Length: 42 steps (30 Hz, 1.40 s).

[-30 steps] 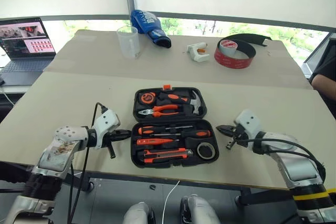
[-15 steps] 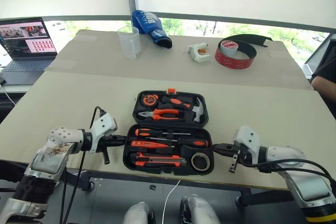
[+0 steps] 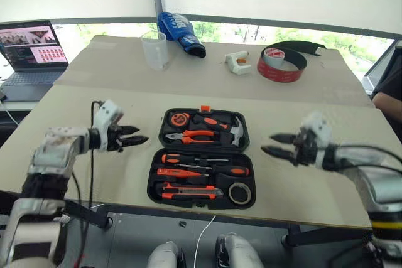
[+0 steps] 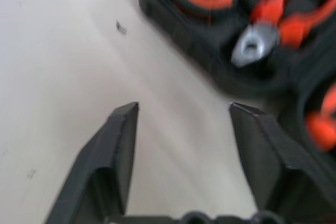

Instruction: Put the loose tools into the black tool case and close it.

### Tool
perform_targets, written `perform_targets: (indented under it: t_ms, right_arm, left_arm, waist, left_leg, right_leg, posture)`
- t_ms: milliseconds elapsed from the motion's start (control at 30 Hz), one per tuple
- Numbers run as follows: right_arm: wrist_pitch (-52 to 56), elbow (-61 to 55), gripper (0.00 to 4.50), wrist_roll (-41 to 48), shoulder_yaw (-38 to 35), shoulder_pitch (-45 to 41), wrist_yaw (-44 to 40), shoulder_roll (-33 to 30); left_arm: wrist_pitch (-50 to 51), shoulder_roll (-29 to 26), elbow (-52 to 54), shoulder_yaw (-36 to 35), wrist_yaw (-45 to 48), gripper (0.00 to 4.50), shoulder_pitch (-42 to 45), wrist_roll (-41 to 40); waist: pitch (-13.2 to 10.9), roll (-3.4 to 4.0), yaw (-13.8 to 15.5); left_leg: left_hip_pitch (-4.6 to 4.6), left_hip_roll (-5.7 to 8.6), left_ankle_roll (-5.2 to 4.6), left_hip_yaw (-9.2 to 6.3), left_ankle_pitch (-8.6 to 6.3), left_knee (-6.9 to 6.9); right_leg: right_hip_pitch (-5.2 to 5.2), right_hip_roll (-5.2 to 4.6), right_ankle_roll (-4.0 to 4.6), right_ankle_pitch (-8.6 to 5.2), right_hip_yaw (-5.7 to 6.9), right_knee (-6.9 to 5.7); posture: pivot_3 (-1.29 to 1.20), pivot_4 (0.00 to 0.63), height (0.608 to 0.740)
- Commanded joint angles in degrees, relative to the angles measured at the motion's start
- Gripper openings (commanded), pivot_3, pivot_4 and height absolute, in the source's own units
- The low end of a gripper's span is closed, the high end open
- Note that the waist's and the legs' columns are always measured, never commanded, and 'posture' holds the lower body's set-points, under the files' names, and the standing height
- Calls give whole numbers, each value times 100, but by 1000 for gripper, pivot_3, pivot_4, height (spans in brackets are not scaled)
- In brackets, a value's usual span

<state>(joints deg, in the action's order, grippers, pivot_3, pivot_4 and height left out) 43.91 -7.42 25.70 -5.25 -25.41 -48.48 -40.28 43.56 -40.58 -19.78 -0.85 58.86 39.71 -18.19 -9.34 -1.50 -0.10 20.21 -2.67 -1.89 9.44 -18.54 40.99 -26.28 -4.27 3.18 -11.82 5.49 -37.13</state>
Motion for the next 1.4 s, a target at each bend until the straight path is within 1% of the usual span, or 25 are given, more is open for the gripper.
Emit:
perform_targets:
  t_ms: [33,133,200,333,467,500,567,600,733,800,933,1100,1200,1267,1300,1400]
  right_arm:
    - [871,290,3296,82,109,-451,546,298]
    - [1329,821,3296,-16,251,-1009,1070,831]
    - [1437,1153,3296,-139,279,-1255,1365,1078]
    - [1446,1584,3296,-272,188,-1478,1708,1295]
    - [1385,1650,3296,-357,361,-1483,1689,1291]
    - [1382,1667,3296,-362,355,-1485,1695,1301]
    - [1368,1686,2280,-372,345,-1489,1701,1311]
    - [1364,1691,2123,-364,332,-1490,1702,1317]
    - [1383,1682,568,-336,291,-1483,1706,1321]
    - [1382,1673,32,-337,285,-1473,1699,1319]
    - [1336,1628,32,-317,238,-1475,1714,1344]
    - [728,1431,32,-434,158,-1599,1821,1420]
    - [33,1295,32,-802,273,-1710,2030,1405]
    - [-373,1173,32,-1012,316,-1715,2148,1392]
    - [-678,1078,32,-1155,384,-1669,2138,1346]
    - [-1553,756,32,-1573,599,-1396,2085,1224]
  left_arm:
    - [797,272,-365,-195,-516,4488,529,-136]
    - [1237,665,-637,-450,-900,4500,946,-312]
    - [1127,753,-669,-312,-945,4500,924,-201]
    - [944,894,-807,-183,-1057,4500,794,-87]
    - [807,1010,-931,-155,-1200,3477,728,-28]
    - [802,1019,-934,-157,-1193,3042,713,-31]
    - [803,1028,-901,-151,-1182,2273,679,-34]
    - [805,1030,-883,-149,-1179,2012,664,-37]
    - [775,1041,-849,-157,-1171,377,620,-50]
    - [758,1053,-831,-172,-1170,0,610,-50]
    - [688,1121,-837,-261,-1219,0,621,-80]
    - [-72,1140,-281,-307,-1188,0,383,-8]
    - [-1193,1224,125,-545,-1200,0,245,-26]
    - [-1251,1346,428,-942,-1401,0,243,-351]
    - [-1338,1343,573,-1011,-1454,0,188,-362]
    - [-1848,1190,973,-845,-1361,0,-173,-97]
  waist:
    - [0,0,-2]
    - [0,0,-23]
    - [0,0,-51]
    - [1,1,-74]
    - [1,1,-76]
    - [1,1,-77]
    - [1,2,-77]
    - [2,3,-81]
    - [6,5,-82]
    - [9,3,-85]
    - [9,3,-86]
    - [9,4,-85]
    - [8,3,-83]
    - [7,3,-76]
    - [6,2,-72]
    - [6,2,-77]
  left_leg:
    - [1,1,0,-1,0,1]
    - [5,4,0,-1,0,-1]
    - [7,5,0,0,0,-1]
    - [4,5,1,2,1,-5]
    - [3,4,3,3,1,-4]
    - [4,5,3,4,1,-3]
    - [0,6,3,6,1,-2]
    - [-1,5,5,7,2,-1]
    - [-10,5,13,7,6,-1]
    - [-20,6,13,9,6,-1]
    - [-29,8,13,12,6,-1]
    - [-30,9,13,15,6,0]
    - [-25,8,16,16,8,0]
    - [-6,7,18,15,9,0]
    - [5,8,17,15,9,2]
    - [29,11,17,17,10,-2]
  right_leg:
    - [0,-2,0,0,1,-2]
    - [-3,-4,0,1,4,-1]
    - [-4,-6,-1,2,5,-1]
    - [-5,-7,-1,3,5,-3]
    - [-6,-7,-1,3,5,-6]
    - [-6,-8,-1,3,6,-6]
    - [-4,-9,-3,4,3,-9]
    - [-4,-9,-3,4,2,-11]
    - [-1,-10,-4,4,-1,-21]
    - [5,-11,-4,4,-2,-25]
    - [6,-15,-4,4,-6,-36]
    - [4,-18,-4,4,-7,-41]
    - [0,-19,-3,4,-10,-42]
    - [-15,-20,-2,5,-10,-41]
    - [-25,-20,-1,5,-10,-43]
    - [-52,-17,0,6,-9,-45]
  posture:
    - [0,150,730]
    - [0,150,730]
    - [0,150,730]
    - [0,150,730]
    - [0,150,730]
    - [0,150,730]
    - [0,150,730]
    - [0,150,730]
    - [0,150,730]
    - [0,150,730]
    - [0,150,730]
    - [0,150,730]
    - [0,150,730]
    - [0,150,730]
    - [0,150,730]
    - [0,150,730]
